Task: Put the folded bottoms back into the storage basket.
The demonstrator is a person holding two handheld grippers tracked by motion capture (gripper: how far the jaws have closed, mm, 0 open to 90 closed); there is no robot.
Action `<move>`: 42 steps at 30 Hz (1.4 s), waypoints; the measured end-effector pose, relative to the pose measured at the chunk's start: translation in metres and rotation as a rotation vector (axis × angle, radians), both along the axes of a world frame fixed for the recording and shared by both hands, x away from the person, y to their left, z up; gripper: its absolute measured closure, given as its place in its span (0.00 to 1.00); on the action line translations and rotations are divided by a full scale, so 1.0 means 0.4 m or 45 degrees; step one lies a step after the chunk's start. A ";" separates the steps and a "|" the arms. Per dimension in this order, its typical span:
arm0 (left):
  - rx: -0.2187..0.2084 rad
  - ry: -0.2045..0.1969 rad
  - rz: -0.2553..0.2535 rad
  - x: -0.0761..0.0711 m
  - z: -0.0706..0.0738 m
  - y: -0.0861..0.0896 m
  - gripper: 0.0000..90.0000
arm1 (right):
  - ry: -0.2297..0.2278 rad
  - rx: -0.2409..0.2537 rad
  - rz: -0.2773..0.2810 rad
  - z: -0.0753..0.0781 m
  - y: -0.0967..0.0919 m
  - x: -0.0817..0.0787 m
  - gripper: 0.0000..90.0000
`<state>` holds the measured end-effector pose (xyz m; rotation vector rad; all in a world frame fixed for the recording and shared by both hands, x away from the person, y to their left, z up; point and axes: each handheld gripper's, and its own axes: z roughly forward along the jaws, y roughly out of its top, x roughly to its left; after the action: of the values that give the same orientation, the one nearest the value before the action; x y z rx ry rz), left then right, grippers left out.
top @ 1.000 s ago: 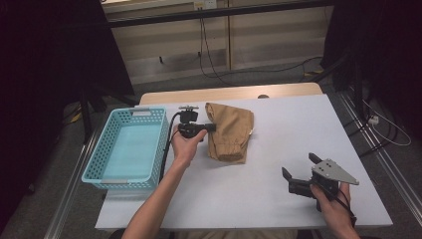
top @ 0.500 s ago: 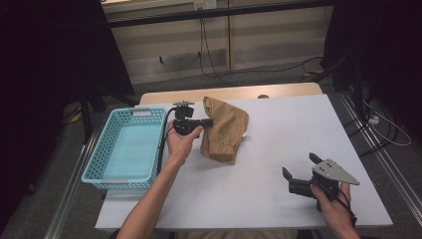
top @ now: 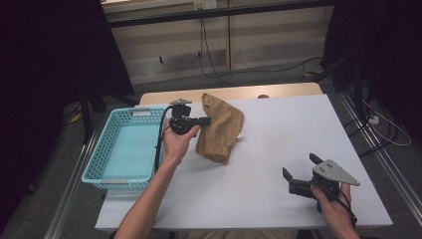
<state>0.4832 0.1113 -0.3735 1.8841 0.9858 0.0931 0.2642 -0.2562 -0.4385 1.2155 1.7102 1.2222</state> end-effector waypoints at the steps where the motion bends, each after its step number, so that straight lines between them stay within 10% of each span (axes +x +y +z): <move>1: 0.003 0.001 -0.005 0.001 0.002 0.005 0.96 | 0.001 0.002 0.000 0.000 0.000 0.000 0.03; 42: 0.026 -0.094 -0.020 -0.037 0.123 0.054 0.96 | -0.003 0.006 0.017 0.000 0.001 -0.004 0.03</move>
<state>0.4682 0.1330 -0.3242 1.8934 0.9230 0.1625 0.2628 -0.2558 -0.4384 1.2074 1.7169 1.2358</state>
